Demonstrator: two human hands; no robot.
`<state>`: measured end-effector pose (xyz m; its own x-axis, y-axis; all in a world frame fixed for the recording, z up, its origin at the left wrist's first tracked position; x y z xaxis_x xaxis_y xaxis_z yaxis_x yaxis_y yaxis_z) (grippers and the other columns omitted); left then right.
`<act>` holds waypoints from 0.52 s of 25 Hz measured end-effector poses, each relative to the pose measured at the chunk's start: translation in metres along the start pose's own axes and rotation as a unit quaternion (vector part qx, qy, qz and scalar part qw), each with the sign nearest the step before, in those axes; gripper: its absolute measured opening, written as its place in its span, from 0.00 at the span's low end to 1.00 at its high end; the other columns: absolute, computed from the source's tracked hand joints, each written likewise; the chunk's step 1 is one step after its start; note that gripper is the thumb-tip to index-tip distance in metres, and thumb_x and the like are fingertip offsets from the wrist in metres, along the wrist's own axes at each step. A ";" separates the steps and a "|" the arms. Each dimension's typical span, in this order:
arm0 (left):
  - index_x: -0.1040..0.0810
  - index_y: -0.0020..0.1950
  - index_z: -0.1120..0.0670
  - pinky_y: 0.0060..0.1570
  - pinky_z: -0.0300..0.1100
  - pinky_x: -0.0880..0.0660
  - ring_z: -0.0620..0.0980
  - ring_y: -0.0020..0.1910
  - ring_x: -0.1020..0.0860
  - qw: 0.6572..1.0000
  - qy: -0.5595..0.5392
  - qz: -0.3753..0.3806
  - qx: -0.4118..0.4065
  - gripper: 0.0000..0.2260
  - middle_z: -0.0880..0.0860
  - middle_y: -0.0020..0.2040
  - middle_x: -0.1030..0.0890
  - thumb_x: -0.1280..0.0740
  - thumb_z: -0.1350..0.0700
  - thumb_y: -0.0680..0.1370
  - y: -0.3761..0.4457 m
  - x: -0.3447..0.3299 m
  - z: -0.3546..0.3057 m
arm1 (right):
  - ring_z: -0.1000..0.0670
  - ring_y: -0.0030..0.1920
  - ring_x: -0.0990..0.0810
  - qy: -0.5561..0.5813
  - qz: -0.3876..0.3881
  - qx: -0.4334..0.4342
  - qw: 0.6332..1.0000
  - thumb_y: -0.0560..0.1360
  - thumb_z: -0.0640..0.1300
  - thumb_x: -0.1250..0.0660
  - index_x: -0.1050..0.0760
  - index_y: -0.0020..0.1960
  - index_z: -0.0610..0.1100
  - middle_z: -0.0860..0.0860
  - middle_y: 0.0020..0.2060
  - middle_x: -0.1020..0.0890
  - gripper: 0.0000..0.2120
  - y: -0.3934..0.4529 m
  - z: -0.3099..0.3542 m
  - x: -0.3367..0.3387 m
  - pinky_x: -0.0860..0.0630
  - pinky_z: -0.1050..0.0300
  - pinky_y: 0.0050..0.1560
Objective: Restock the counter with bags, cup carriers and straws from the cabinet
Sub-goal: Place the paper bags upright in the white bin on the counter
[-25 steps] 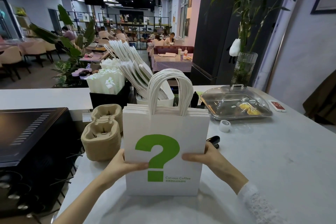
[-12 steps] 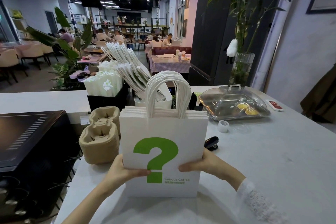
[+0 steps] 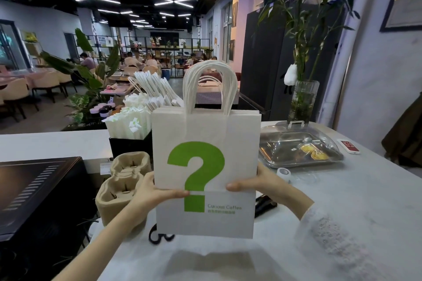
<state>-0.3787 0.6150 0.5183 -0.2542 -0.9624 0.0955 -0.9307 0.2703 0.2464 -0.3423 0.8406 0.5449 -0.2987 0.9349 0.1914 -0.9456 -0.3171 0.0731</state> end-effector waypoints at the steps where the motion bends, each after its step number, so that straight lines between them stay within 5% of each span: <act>1: 0.14 0.46 0.49 0.49 0.42 0.20 0.51 0.48 0.15 1.000 0.008 -0.001 -0.009 0.30 0.54 0.47 0.14 0.16 0.44 0.47 0.009 0.002 -0.006 | 0.45 0.53 0.16 0.010 -0.014 0.016 1.000 0.65 0.34 0.24 0.20 0.55 0.44 0.45 0.52 0.15 0.19 0.005 0.009 0.004 0.19 0.52 0.53; 4: 0.17 0.48 0.53 0.43 0.35 0.21 0.47 0.45 0.15 0.999 0.010 -0.025 -0.021 0.33 0.51 0.45 0.13 0.16 0.46 0.46 0.044 0.008 -0.027 | 0.43 0.48 0.15 0.055 -0.077 0.080 0.992 0.62 0.33 0.25 0.18 0.49 0.42 0.42 0.48 0.14 0.16 0.020 0.038 0.024 0.18 0.50 0.48; 7: 0.21 0.52 0.53 0.41 0.33 0.21 0.43 0.43 0.16 0.997 -0.012 -0.061 -0.038 0.27 0.50 0.45 0.14 0.18 0.55 0.55 0.082 0.007 -0.046 | 0.45 0.45 0.14 0.074 -0.124 0.148 0.978 0.63 0.32 0.25 0.19 0.50 0.40 0.43 0.46 0.14 0.17 0.036 0.070 0.043 0.18 0.53 0.44; 13: 0.27 0.64 0.56 0.58 0.47 0.22 0.50 0.55 0.18 0.995 -0.043 -0.047 -0.070 0.27 0.53 0.57 0.17 0.24 0.56 0.66 0.158 0.001 -0.057 | 0.48 0.48 0.15 0.019 -0.250 0.230 0.940 0.65 0.35 0.22 0.23 0.54 0.44 0.47 0.49 0.15 0.20 0.075 0.105 0.082 0.19 0.53 0.46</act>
<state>-0.5111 0.6583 0.6123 -0.1946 -0.9807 -0.0169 -0.9074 0.1734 0.3827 -0.4238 0.8767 0.6686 0.1565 0.9876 -0.0140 -0.8160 0.1373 0.5615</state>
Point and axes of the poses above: each hand's wrist, its own y-axis towards the middle knuckle, its own x-axis out of the back of the hand, z = x × y, the point moved 9 cm from there along y, towards the middle knuckle
